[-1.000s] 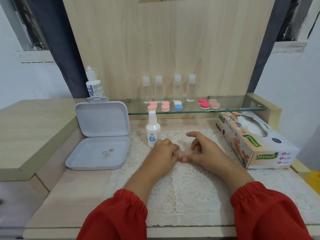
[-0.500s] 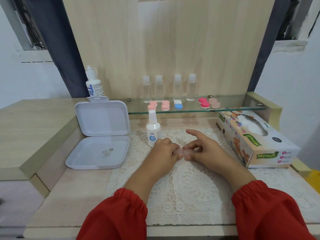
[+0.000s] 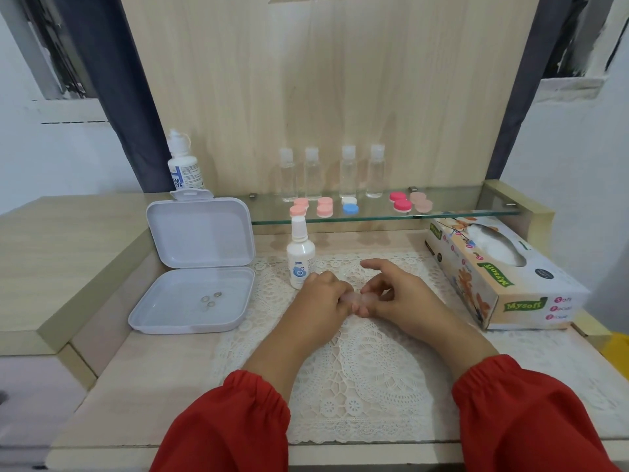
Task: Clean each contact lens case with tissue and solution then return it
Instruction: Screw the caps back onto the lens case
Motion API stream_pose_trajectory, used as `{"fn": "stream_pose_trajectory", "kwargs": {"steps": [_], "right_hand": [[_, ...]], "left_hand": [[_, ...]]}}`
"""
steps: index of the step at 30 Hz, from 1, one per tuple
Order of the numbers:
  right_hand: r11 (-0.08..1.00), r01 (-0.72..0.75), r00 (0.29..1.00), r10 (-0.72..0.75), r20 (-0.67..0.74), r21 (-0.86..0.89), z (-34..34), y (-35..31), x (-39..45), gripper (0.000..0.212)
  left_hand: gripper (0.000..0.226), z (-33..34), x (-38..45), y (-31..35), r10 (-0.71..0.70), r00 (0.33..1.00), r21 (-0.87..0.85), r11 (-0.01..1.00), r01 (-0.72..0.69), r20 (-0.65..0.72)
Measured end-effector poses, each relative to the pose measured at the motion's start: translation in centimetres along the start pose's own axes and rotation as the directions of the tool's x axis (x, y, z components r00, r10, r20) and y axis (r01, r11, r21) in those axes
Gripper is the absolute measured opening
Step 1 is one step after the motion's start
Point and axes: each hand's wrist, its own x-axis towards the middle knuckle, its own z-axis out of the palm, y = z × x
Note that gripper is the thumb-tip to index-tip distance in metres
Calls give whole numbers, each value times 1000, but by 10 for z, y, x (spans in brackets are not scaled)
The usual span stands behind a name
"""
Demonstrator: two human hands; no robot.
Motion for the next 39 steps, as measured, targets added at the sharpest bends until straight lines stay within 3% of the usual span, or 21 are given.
{"fn": "stream_pose_trajectory", "kwargs": {"steps": [4,11,17,29,31,34,39], "right_hand": [[998,-32,997,28,72,54,-6,4,0,85],[999,-30,999,31,-28,27,1,-2,-2,66],[994,-64,998,63,20,90,-6,2,-1,83],[999,-48,999,48,2,2,-9,-2,-6,61],[999,-29,999,27,-29,-40,-10,-2,-8,57],[999,2,991,-9,-135,-52,-10,-4,-11,47],[992,100,914,-124,-386,-83,-14,-18,-4,32]], "left_hand": [[32,0,1,1,-9,1000,-15,1000,9,2],[31,1,0,0,-10,1000,-9,1000,10,-3],[31,0,0,0,-16,1000,-19,1000,16,-5],[39,-1,0,-4,-44,999,-87,995,43,-10],[45,-6,-2,-5,-69,998,-106,992,68,-6],[30,-15,-6,-5,-69,996,-81,995,64,-52],[37,-19,-9,-5,-38,992,46,998,43,-117]]}}
